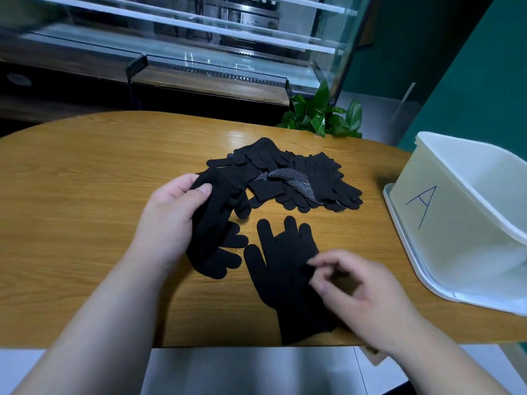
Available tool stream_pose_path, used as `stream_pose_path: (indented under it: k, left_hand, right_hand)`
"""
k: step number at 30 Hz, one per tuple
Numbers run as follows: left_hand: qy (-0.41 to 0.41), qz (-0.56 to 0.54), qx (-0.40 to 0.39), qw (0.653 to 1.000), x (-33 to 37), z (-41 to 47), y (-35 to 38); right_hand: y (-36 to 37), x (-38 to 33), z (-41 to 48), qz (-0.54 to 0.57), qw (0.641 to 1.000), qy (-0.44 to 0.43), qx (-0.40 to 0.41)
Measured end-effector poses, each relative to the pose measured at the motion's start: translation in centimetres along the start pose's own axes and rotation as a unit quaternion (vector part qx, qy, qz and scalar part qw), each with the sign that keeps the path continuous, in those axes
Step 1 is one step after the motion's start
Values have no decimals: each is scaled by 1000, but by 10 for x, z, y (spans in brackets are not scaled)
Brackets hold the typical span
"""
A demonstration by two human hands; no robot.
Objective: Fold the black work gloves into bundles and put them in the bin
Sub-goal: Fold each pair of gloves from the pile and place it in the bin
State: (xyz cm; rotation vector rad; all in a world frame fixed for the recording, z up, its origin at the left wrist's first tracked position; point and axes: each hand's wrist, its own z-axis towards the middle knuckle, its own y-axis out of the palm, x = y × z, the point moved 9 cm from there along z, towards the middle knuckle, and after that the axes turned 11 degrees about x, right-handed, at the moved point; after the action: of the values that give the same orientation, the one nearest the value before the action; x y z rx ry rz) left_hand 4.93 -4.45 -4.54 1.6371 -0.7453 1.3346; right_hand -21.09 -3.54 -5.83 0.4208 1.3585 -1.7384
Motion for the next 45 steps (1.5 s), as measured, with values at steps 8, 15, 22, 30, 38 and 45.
stream_pose_path:
  k: [8,15,22,30,38,45]
  left_hand:
    - [-6,15,-3,1000,-3,2,2]
    - [-5,19,-2,1000,-1,5,-1]
    - [-10,12,-4,1000,-1,5,-1]
    - [-11,14,-9,1000,1,2,2]
    - [-12,13,-3,1000,1,3,0]
    - [-11,22,-6,1000,2,4,0]
  right_hand:
    - [48,17,84,-246,964,42,-97]
    - [76,6,98,-294,939,-22,-176]
    - [58,-20,81,-241,955,-139,-102]
    - [47,-26,51,-229,935,-240,-127]
    - [39,-9,63,-131,978,-129,-98]
    - [51,4,81,-228,965,-48,-116]
